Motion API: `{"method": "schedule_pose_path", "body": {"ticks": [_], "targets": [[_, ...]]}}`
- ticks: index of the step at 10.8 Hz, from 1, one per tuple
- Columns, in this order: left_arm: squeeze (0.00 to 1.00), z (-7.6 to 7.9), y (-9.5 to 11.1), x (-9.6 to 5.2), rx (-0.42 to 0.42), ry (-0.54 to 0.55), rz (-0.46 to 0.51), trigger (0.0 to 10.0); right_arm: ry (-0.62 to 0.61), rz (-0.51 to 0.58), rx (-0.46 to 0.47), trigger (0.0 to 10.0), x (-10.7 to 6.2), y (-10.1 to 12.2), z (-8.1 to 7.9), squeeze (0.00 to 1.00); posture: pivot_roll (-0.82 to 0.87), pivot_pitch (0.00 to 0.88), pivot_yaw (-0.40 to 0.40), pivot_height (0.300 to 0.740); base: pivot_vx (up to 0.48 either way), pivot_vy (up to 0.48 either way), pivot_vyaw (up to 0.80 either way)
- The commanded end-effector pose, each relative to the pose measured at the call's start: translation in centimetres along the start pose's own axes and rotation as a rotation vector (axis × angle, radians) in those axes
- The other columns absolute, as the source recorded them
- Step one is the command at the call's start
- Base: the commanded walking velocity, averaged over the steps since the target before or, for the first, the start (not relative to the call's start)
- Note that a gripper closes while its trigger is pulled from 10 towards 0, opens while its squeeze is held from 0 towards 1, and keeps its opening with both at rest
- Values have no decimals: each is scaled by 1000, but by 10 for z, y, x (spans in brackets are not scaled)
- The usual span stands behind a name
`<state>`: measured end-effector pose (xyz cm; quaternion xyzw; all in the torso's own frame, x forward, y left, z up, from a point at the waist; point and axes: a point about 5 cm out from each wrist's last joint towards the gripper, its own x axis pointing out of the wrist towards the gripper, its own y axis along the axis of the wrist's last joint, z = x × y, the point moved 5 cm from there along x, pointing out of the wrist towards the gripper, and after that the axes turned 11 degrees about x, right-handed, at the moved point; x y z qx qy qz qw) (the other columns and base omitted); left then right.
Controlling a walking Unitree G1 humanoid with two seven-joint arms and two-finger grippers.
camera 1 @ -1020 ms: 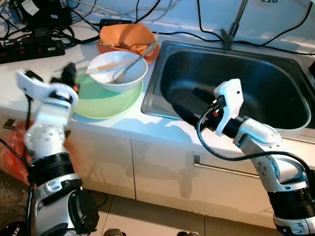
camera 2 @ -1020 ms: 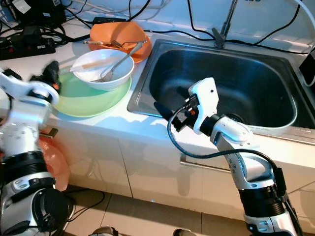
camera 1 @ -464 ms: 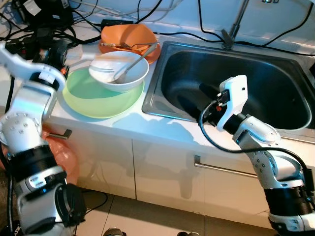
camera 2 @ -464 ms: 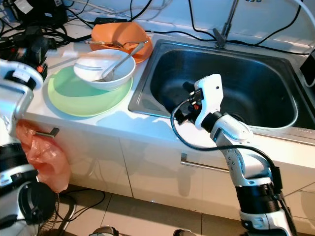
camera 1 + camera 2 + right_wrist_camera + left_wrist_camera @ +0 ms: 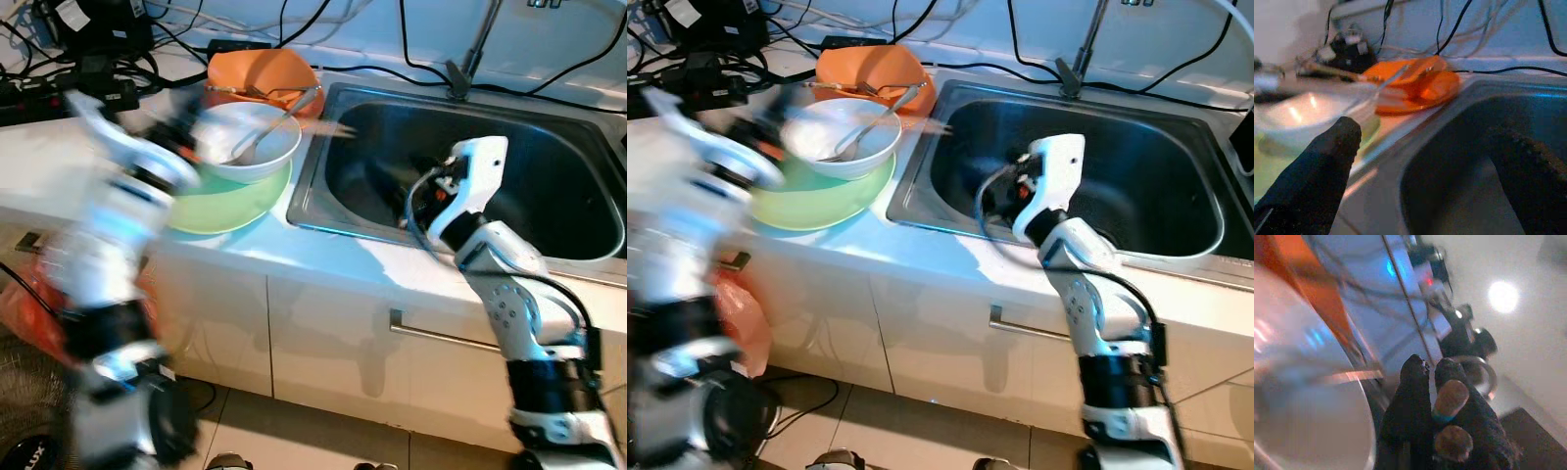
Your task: Kitchen organization
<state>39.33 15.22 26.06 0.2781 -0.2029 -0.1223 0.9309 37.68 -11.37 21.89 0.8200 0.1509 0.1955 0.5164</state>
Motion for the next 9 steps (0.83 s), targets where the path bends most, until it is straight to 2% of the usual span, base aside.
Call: {"method": "schedule_pose_path", "body": {"ticks": [1,2,3,4,6,7,9], "targets": [[0,10,-15,4,-32,-62,-31,0,-24,29,58,10000,2,8,4,0,81,76,-12,740,0,0,0],[0,13,-29,10,-92,-77,-17,0,-34,49,132,10000,5,11,2,0,74,74,-11,740,0,0,0],[0,15,-31,13,-115,-85,-3,0,-35,57,163,10000,7,12,0,0,72,73,-12,740,0,0,0],[0,19,-35,22,-160,-97,34,0,-35,77,239,10000,13,14,-7,0,67,73,-13,740,0,0,0],[0,17,-42,30,-194,-85,52,0,-32,91,286,10000,16,15,-12,0,59,74,-10,740,0,0,0],[0,14,-49,34,-238,-66,65,0,-35,100,321,10000,19,15,-15,0,54,76,-8,740,0,0,0],[0,12,-63,39,-273,-61,43,0,-28,128,388,10000,27,19,-25,0,48,77,-5,740,0,0,0]]}}
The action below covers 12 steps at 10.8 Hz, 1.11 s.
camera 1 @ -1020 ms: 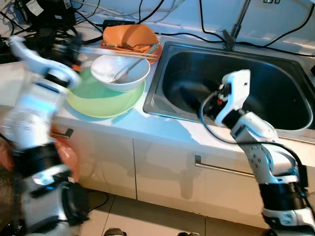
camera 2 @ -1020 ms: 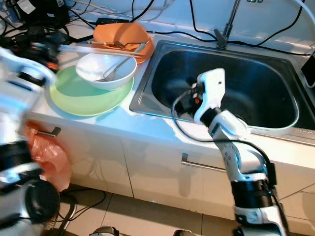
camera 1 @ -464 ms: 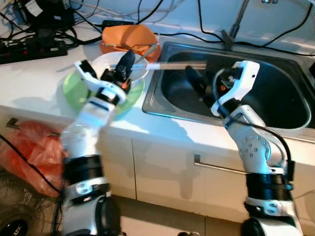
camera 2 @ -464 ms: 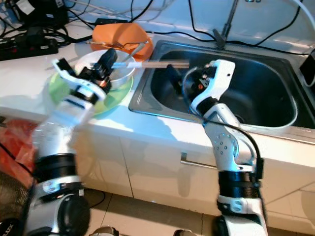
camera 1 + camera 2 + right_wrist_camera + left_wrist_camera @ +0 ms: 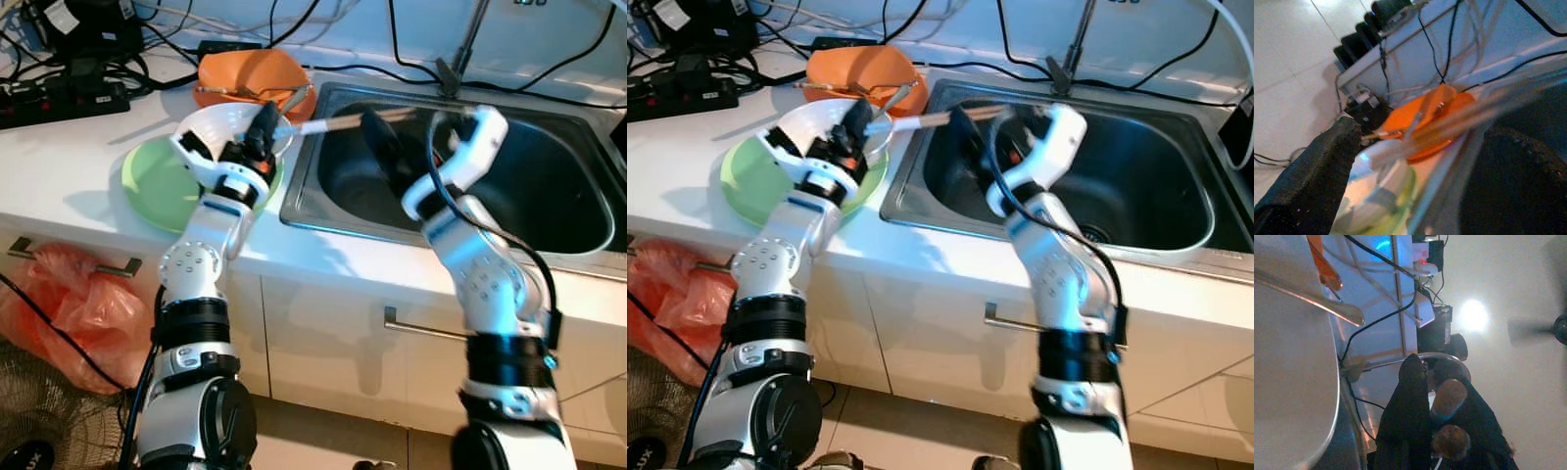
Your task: Kitchen organization
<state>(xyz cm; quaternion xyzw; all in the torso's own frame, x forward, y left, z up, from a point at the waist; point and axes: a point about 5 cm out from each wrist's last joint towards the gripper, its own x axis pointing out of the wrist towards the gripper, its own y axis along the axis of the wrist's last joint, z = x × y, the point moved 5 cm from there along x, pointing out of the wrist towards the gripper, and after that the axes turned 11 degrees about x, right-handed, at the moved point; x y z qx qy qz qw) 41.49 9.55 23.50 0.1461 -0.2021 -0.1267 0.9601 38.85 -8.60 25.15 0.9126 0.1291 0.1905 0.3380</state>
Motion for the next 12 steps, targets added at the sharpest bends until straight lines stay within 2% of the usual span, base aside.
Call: {"method": "schedule_pose_path", "body": {"ticks": [1,3,5,6,9,10,12], "targets": [[0,10,-13,8,-17,-29,-23,0,-5,15,37,10000,3,3,-1,0,48,78,-4,740,0,0,0],[0,9,-19,8,-25,-30,-23,0,-11,25,155,10000,7,0,-3,0,48,84,-6,740,0,0,0],[0,15,-25,9,-45,-54,-35,0,-16,35,238,10000,9,-2,-3,0,48,87,-8,740,0,0,0],[0,22,-31,9,-65,-81,-51,0,-10,31,326,10000,13,-5,-3,0,49,90,-10,740,0,0,0],[0,31,-41,9,-89,-111,-73,0,-22,10,397,10000,16,-14,1,0,49,91,-13,740,0,0,0],[0,33,-44,8,-98,-119,-87,0,-23,9,412,0,17,-16,2,0,49,92,-12,740,0,0,0],[0,34,-56,6,-118,-118,-122,0,-36,20,407,0,16,-17,6,0,52,91,-12,740,0,0,0]]}}
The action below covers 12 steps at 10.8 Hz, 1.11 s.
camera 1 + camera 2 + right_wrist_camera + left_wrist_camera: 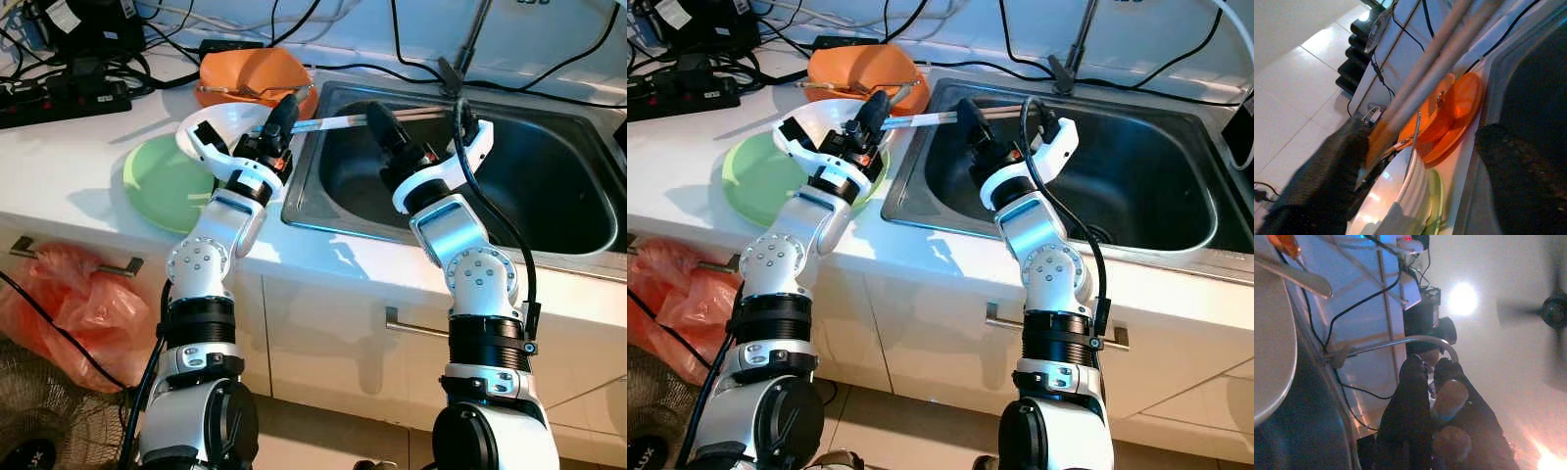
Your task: Kitchen organization
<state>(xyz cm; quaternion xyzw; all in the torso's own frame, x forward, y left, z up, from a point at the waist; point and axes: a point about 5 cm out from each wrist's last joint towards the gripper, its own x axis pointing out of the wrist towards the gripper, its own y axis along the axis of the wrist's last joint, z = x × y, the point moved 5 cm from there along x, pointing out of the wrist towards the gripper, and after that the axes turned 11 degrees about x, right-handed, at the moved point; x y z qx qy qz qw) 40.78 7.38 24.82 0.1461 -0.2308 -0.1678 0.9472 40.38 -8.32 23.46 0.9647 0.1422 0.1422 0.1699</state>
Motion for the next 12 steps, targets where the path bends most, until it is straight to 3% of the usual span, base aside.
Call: {"method": "schedule_pose_path", "body": {"ticks": [1,7,11,12], "targets": [[0,10,-46,2,-121,-34,-68,0,17,-2,40,0,6,-8,-8,0,52,90,-12,740,0,0,0],[0,-4,-55,-2,-154,14,-93,0,58,26,69,0,10,-1,-19,0,50,85,-9,740,0,0,0],[0,-14,-47,-3,-127,45,-68,0,68,47,197,0,10,4,-23,0,48,90,-10,740,0,0,0],[0,-18,-45,-3,-111,67,-62,4157,72,54,213,0,12,7,-26,0,47,91,-12,740,0,0,0]]}}
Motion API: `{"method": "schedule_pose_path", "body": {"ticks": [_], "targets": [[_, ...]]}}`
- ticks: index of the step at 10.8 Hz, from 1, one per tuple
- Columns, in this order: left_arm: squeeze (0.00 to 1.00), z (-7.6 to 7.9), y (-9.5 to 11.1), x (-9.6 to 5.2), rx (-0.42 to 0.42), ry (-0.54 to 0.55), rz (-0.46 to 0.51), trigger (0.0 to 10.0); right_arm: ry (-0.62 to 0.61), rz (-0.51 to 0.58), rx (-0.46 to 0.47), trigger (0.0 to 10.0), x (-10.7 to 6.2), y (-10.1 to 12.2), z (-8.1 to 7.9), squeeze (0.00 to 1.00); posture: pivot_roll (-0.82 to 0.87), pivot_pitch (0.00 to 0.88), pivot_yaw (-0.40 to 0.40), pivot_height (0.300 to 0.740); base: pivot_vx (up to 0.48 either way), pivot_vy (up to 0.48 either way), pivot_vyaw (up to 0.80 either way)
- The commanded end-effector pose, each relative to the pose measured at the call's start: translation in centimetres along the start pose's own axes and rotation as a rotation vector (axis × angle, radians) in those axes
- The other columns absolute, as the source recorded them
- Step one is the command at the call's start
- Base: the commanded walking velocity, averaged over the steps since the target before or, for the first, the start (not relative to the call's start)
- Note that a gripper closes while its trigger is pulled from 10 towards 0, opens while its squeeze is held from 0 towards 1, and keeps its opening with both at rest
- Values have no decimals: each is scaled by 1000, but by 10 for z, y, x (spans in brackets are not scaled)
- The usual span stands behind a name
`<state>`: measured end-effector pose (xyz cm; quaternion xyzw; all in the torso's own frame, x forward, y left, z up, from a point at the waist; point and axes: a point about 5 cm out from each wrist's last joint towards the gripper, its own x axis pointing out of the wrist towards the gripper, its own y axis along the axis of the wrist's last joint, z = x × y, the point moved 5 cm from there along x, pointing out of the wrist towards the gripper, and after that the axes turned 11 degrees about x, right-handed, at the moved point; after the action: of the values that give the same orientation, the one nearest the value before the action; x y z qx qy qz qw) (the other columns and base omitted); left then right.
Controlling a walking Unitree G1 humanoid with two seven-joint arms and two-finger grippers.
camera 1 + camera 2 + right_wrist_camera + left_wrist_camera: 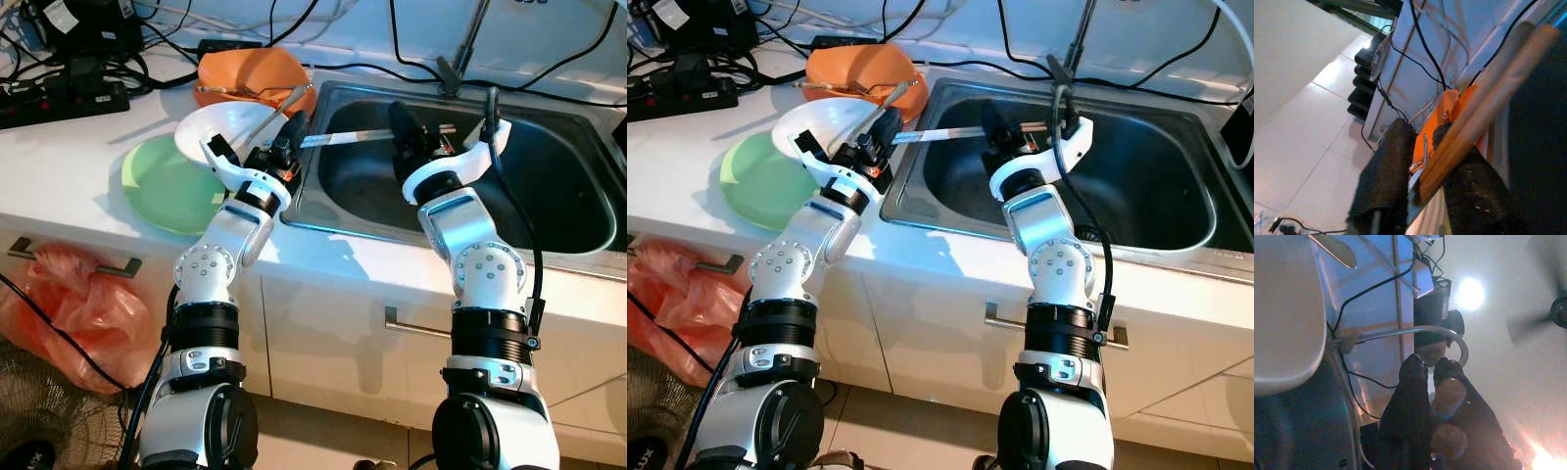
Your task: Kitchen organization
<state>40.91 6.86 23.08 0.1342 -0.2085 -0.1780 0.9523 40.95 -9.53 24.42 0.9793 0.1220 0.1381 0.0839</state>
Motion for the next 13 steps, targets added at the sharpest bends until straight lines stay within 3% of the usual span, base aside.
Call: {"method": "schedule_pose_path", "body": {"ticks": [1,2,5,6,7,9,10,13], "targets": [[0,-11,-34,1,-61,56,-38,7373,70,-12,63,0,10,-12,-26,0,45,92,-11,740,0,0,0],[0,-14,-34,0,-56,69,-36,9647,72,-8,70,0,11,-11,-28,0,45,91,-12,740,0,0,0],[0,-19,-35,0,-26,100,-31,10000,45,10,75,0,12,-5,-26,0,41,93,-15,740,0,0,0],[169,-21,-34,1,-20,116,-29,10000,38,15,75,0,12,-4,-25,0,39,96,-18,740,0,0,0],[1000,-23,-37,1,-17,124,-37,10000,29,24,74,0,12,-2,-24,0,38,97,-19,740,0,0,0],[1000,-19,-45,0,22,114,-79,10000,6,44,68,0,12,2,-21,0,37,100,-22,740,0,0,0],[1000,-7,-50,2,66,71,-113,10000,-5,52,66,0,12,5,-20,0,39,99,-24,740,0,0,0],[1000,5,-38,5,149,45,-95,10000,-3,95,62,0,13,17,-22,0,39,97,-24,740,0,0,0]]}}
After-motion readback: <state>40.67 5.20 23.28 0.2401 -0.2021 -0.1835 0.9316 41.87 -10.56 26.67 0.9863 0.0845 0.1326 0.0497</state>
